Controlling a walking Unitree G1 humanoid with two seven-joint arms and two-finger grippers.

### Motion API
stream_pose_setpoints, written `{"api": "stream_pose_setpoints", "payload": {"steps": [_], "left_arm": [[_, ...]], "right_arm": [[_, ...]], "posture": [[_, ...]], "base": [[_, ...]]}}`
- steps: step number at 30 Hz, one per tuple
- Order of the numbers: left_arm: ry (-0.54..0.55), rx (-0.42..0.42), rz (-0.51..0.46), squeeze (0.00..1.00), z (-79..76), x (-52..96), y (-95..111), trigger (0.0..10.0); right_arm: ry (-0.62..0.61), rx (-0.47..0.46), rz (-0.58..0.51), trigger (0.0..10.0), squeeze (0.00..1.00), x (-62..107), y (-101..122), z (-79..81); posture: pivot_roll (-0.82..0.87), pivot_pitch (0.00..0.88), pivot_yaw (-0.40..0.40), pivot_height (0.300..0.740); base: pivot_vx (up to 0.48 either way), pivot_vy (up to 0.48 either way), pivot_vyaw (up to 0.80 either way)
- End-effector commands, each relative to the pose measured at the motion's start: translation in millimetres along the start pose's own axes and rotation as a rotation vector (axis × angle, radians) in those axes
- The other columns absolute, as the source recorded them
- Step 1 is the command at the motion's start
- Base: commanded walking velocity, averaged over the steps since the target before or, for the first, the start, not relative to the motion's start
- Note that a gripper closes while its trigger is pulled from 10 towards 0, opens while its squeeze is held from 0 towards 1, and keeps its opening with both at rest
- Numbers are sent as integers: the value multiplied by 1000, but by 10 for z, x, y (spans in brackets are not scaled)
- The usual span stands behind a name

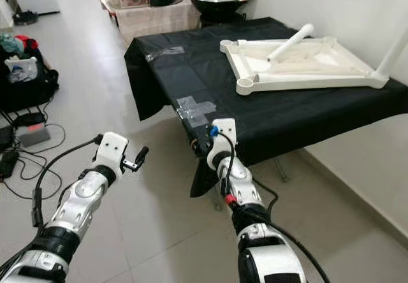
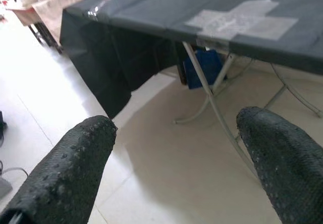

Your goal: Building children table

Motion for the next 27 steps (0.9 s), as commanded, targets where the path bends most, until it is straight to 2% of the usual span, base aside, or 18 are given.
{"api": "stream_pose_setpoints", "payload": {"steps": [1, 27], "left_arm": [[-4, -23, 24, 0, 26, 12, -63, 10000], [9, -26, -20, 0, 125, 5, 8, 10000]], "right_arm": [[3, -11, 0, 10000, 0, 6, -26, 10], [24, -46, -27, 10000, 0, -40, 56, 46]], "posture": [[-96, 0, 13, 740], [-80, 0, 12, 740]], "base": [[0, 0, 0], [0, 0, 0]]}}
Point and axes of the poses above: a point about 5 cm out from each wrist's last joint towards the gripper, its own x axis pointing back from the gripper into the wrist, its own y axis along the axis of the wrist's last joint, z = x × y, the point moved 3 cm from there along -x, pointing out of the wrist towards the gripper, and after that the axes turned 1 degree about x, right-handed, at the moved point
